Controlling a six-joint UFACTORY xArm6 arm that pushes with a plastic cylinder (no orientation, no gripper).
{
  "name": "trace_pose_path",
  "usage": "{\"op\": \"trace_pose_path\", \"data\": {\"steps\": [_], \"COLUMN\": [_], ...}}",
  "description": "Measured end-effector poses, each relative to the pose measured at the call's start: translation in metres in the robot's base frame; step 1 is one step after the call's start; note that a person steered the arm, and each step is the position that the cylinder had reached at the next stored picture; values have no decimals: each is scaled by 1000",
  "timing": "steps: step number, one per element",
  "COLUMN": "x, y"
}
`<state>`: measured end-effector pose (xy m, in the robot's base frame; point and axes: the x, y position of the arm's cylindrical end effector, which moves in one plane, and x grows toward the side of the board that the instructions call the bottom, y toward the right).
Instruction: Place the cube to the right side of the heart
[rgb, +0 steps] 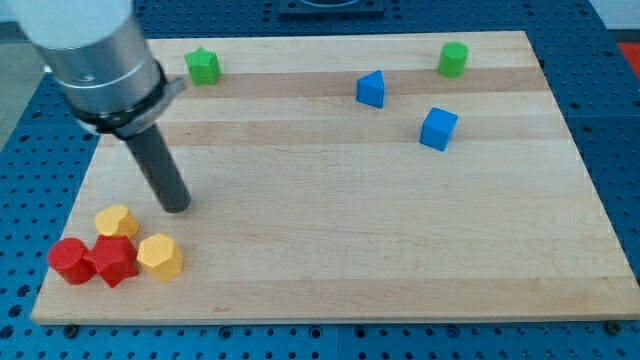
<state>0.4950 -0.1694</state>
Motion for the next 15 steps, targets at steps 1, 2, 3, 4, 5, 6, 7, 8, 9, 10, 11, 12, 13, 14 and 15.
{"op": "trace_pose_path", "data": {"steps": [1, 2, 3, 4, 5, 6, 7, 8, 9, 10, 11, 12, 13, 14, 15], "x": [-11, -9, -2, -9, -66, -110, -123, -105, -98, -110, -108, -88, -75, -74, -67], "y": [36, 128, 228, 332, 392, 392, 311, 206, 142, 188, 284, 355, 299, 198, 149]}}
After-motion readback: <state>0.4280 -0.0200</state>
